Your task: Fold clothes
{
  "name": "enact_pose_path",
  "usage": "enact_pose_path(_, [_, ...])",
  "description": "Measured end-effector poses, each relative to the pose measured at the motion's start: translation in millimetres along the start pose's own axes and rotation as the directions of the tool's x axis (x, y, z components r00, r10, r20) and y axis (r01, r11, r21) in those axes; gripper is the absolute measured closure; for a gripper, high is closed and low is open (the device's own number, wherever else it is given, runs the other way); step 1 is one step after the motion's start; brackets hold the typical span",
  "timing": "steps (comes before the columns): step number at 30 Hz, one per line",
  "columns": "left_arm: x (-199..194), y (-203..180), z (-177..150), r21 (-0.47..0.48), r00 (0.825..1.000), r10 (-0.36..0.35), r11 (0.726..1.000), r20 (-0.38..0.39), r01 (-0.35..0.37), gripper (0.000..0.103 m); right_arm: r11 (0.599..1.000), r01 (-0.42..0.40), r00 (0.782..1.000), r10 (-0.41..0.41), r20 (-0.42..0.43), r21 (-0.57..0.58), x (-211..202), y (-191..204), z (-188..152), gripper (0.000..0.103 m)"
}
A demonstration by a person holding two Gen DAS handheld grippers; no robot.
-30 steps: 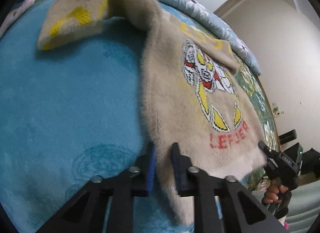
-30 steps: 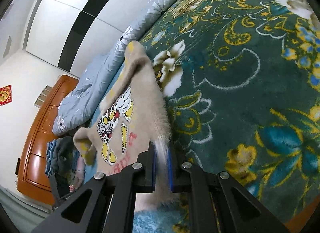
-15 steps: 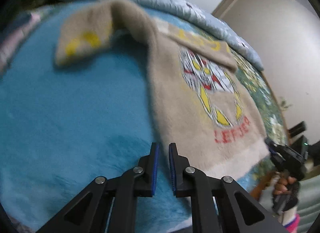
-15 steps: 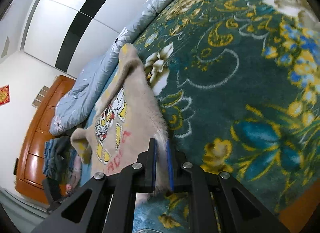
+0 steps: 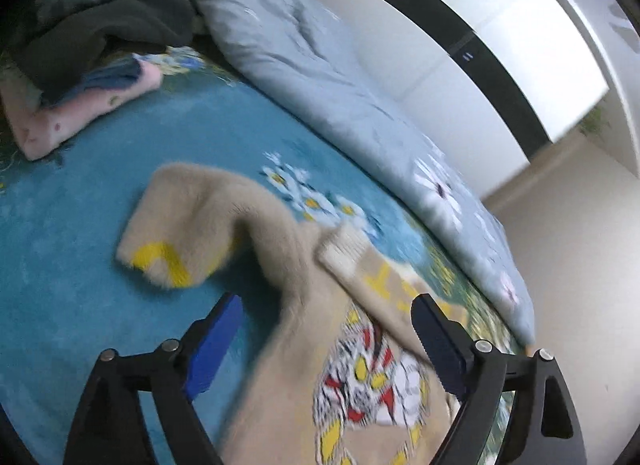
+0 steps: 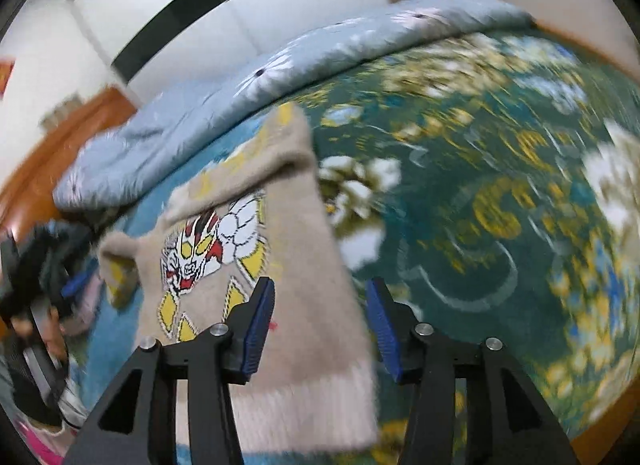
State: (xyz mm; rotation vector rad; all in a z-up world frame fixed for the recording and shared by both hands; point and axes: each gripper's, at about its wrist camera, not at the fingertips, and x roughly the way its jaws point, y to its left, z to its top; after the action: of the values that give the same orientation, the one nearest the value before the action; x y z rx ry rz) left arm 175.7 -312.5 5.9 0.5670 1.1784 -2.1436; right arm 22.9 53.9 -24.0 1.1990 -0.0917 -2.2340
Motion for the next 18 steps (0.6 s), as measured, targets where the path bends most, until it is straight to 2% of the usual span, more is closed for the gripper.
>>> enact_pose_path(2, [6.6,9.8,-1.2,-0.020,0.999,0.048,0.999,0.011,-0.048,0.014,0.995,0.031,0.999,-0.033,-0.020,-0.092,18.5,22.3,13.4,0.029])
enact_pose_path(4, [8.7,31.7,-0.4,-0.097,0.998,0.066,0.993,-0.013,-0.067,0.014,0.977,0.043,0.997,-0.055,-0.051,-0.208,48.3,54.2,31.1,0.028])
enact_pose_path(7, [5.6,63.3,2.0,-0.236,1.000,0.007,0.972,-0.020,-0.011,0.014,0.936,0.058,0.993,-0.090,-0.077,-0.346,94.5,105.8,49.2,0.028])
enact_pose_path(8, [3.4,71.7,2.9,-0.262,1.000,0.010,0.965,-0.011,-0.012,0.014,0.919,0.062,0.991,-0.103,-0.084,-0.390,109.8,123.0,55.1,0.028])
enact_pose_path(13, [-9.8,97.2,11.0,-0.306,0.999,0.035,0.952,0.027,-0.025,0.014,0.847,0.056,0.985,-0.135,-0.111,-0.529,184.0,205.7,74.2,0.028])
enact_pose_path(18, [-10.2,108.2,15.2,-0.318,1.000,0.006,0.948,0.030,0.003,0.014,0.775,0.075,0.970,-0.202,-0.133,-0.627,233.0,253.6,72.1,0.029])
